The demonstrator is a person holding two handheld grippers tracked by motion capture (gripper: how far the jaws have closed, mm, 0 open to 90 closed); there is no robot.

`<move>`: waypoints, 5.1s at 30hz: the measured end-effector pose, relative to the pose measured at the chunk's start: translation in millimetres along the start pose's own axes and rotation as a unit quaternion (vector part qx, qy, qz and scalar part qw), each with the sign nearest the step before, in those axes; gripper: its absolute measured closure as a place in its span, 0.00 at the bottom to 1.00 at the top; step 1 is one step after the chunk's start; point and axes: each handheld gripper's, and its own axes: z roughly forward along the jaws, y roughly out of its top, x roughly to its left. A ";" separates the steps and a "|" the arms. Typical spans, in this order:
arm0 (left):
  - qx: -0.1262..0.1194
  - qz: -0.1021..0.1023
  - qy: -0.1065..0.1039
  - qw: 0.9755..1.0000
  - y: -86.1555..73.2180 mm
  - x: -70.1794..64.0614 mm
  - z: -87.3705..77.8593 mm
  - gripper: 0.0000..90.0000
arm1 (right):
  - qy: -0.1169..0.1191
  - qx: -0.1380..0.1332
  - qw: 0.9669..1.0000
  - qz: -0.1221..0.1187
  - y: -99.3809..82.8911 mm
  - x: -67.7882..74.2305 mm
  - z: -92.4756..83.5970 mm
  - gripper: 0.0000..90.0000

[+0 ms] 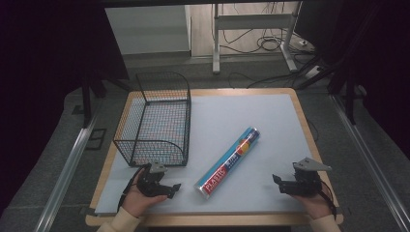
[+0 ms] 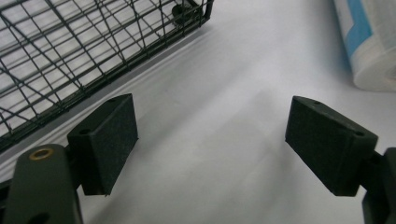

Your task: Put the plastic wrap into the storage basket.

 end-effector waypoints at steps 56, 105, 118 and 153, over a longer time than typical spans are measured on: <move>-0.040 0.027 -0.030 0.998 51.5 -44.7 -39.5 0.21 | 0.007 -0.002 1.000 -0.008 0.1 1.3 -1.5 0.11; 0.008 0.090 -0.050 0.995 140.9 -105.9 8.7 0.20 | 0.010 -0.010 1.000 -0.012 0.9 2.7 -3.5 0.11; 0.045 0.074 -0.037 0.996 167.9 -106.9 44.8 0.19 | 0.009 -0.006 1.000 -0.011 0.4 2.2 -1.9 0.11; 0.158 0.049 -0.017 0.986 184.0 -105.3 112.3 0.33 | 0.002 -0.005 1.000 -0.017 0.1 1.8 -1.9 0.11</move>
